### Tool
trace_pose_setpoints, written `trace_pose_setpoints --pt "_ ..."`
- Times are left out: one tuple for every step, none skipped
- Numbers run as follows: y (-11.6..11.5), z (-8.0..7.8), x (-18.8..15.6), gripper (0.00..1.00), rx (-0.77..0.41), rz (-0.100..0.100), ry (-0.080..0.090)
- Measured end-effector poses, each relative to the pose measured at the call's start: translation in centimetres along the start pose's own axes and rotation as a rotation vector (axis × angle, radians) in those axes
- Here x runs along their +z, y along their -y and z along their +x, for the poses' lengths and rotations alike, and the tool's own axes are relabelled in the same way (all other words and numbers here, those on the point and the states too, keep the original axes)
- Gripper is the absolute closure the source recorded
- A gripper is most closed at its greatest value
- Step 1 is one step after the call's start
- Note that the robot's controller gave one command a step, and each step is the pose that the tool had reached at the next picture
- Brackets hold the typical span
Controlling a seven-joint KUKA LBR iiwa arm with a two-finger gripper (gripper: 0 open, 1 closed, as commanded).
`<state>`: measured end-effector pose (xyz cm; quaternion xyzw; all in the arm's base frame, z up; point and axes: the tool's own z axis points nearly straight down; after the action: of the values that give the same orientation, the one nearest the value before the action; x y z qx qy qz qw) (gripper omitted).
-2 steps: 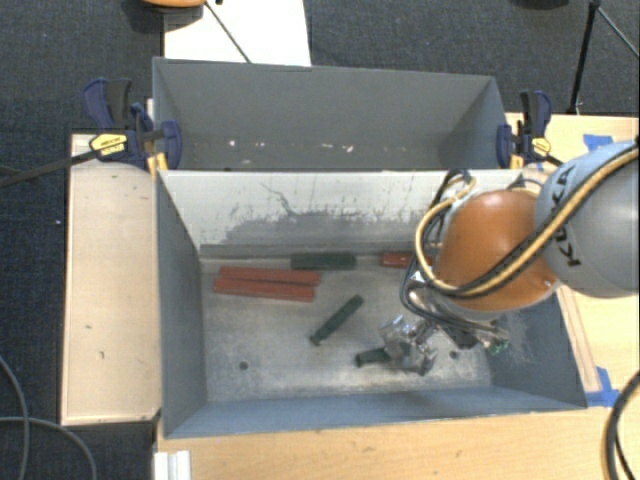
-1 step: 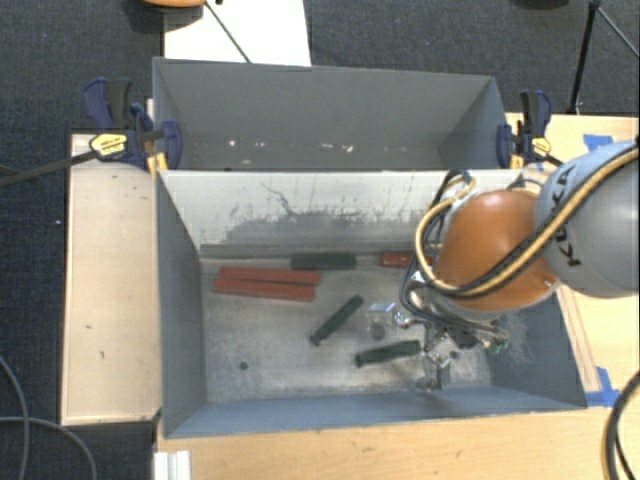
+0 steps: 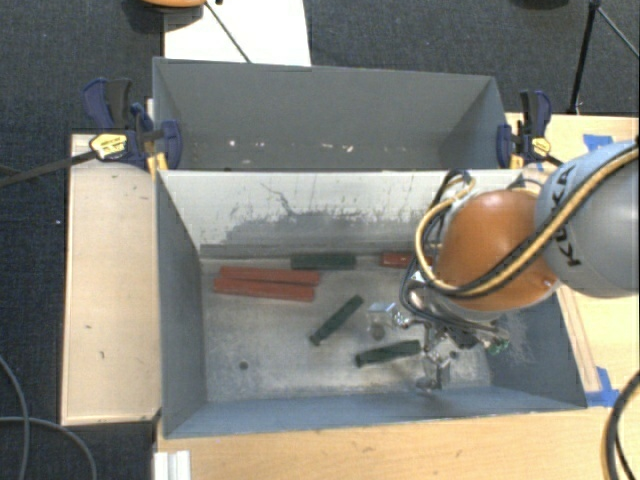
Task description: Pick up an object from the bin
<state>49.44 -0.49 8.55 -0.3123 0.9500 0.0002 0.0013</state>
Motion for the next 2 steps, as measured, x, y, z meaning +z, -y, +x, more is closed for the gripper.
trace_pose_setpoints --pt "1.17 -0.69 1.53 1.0 0.025 0.001 0.002" --pt "1.17 -0.69 1.53 1.0 0.025 0.001 0.002"
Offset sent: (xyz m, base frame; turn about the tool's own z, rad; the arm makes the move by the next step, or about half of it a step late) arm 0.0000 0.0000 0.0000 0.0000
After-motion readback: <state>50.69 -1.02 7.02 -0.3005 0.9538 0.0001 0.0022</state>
